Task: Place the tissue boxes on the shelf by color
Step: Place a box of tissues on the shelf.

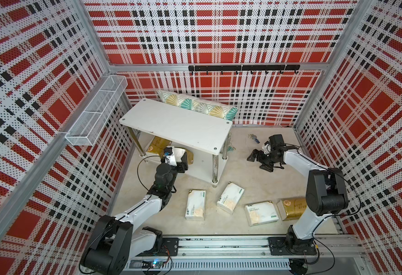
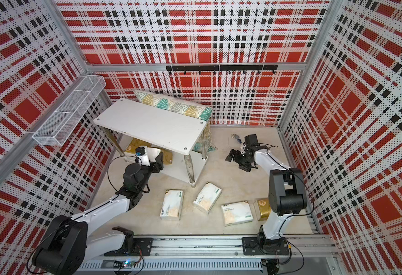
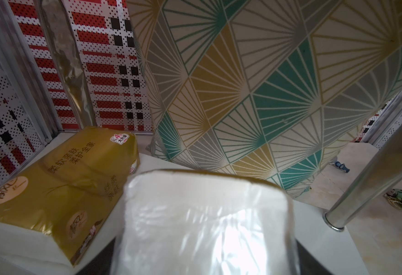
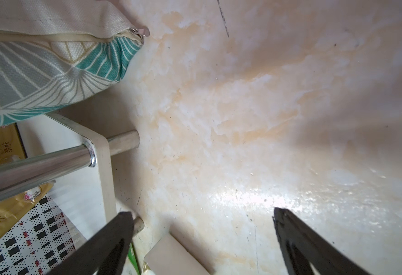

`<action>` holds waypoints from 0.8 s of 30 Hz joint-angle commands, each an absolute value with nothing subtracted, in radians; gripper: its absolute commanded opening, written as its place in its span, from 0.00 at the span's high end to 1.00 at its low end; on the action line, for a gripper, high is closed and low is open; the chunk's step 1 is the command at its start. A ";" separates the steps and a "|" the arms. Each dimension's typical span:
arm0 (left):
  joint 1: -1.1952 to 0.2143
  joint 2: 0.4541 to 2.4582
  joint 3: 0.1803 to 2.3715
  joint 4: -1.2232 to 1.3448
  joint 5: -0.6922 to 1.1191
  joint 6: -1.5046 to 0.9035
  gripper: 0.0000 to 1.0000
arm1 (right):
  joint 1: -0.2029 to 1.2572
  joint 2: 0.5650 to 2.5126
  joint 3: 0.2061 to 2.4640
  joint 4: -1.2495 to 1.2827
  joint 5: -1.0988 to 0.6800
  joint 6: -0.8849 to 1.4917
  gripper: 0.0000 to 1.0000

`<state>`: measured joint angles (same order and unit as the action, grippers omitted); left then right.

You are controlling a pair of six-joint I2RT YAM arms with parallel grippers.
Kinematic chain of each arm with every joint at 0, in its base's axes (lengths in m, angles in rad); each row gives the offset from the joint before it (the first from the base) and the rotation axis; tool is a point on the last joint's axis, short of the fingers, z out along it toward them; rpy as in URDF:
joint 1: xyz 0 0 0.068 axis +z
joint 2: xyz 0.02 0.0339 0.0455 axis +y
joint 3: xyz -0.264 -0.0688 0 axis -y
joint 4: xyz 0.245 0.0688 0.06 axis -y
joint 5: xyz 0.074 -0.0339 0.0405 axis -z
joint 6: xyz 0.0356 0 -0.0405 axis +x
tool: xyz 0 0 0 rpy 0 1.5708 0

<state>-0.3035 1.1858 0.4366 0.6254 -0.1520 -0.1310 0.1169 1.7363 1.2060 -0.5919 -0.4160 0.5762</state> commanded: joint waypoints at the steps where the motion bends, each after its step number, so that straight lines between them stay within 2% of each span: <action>1: -0.317 1.187 0.466 0.444 -0.191 -0.155 0.23 | 0.132 1.756 1.224 -0.585 -0.426 0.575 0.00; 7: -0.369 1.176 0.508 0.292 -0.268 -0.146 0.21 | 0.148 1.770 1.245 -0.580 -0.430 0.580 0.00; 24: -0.437 1.164 0.476 0.183 -0.363 -0.225 0.18 | 0.155 1.781 1.253 -0.569 -0.447 0.572 0.00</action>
<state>-0.4294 1.1450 0.5091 0.2966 -0.3481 -0.1905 0.1486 1.7657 1.2369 -0.5835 -0.4339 0.5758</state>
